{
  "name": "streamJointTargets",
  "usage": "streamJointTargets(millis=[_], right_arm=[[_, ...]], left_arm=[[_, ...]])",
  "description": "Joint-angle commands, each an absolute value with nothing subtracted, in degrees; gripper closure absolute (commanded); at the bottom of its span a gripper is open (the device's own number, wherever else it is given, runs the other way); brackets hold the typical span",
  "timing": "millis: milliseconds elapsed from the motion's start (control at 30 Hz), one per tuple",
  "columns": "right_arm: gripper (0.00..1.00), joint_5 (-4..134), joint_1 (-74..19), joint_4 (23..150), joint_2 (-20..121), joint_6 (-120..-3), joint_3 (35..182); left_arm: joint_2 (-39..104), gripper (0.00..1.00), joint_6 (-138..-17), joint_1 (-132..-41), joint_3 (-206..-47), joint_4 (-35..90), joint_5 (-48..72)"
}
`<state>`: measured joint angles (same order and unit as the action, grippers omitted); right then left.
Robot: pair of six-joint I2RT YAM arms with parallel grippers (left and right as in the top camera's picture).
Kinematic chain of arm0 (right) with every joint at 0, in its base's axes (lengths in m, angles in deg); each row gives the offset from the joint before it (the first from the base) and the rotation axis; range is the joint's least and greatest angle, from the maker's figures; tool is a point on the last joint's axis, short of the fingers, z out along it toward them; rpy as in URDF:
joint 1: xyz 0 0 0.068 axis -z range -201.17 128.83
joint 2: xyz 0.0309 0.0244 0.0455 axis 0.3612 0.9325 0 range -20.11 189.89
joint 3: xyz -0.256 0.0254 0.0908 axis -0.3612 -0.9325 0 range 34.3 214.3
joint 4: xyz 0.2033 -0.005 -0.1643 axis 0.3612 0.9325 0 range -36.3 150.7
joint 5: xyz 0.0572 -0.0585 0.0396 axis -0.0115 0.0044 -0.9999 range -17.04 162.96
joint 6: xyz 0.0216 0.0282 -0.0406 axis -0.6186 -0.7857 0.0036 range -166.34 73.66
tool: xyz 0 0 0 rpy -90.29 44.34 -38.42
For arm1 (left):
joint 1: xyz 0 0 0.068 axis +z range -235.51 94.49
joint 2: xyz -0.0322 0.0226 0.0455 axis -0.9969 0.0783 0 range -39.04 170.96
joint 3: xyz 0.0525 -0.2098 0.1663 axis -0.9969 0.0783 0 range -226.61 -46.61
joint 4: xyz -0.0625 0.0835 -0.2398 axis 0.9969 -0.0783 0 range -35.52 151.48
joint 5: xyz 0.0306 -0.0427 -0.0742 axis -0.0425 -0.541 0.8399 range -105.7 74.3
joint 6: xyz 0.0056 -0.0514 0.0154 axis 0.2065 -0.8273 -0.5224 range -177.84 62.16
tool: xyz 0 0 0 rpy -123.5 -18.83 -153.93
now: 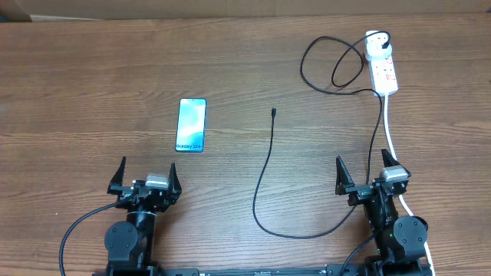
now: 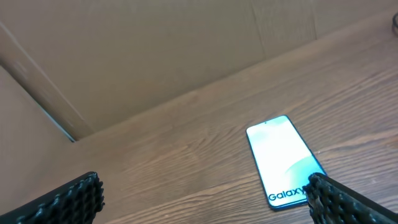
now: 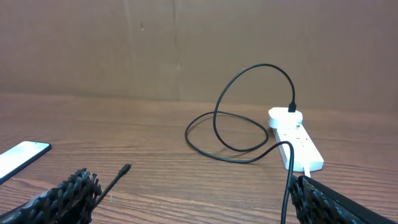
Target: Plug charger to phone and switch on socket
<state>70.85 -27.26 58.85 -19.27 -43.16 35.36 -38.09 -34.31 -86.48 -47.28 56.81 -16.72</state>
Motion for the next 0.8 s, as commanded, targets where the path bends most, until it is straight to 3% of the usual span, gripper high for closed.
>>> streamJointTargets(millis=[0, 767], right_arm=[[0.00, 71.4, -27.6, 58.5, -19.9, -43.3, 34.8], [0.00, 70.3, -27.6, 59.4, -19.9, -43.3, 35.5]], left_arm=[[-38.8, 0.00, -31.2, -85.9, -46.9, 57.1, -16.3], [-38.8, 0.00, -48.7, -85.9, -47.7, 58.7, -11.4]])
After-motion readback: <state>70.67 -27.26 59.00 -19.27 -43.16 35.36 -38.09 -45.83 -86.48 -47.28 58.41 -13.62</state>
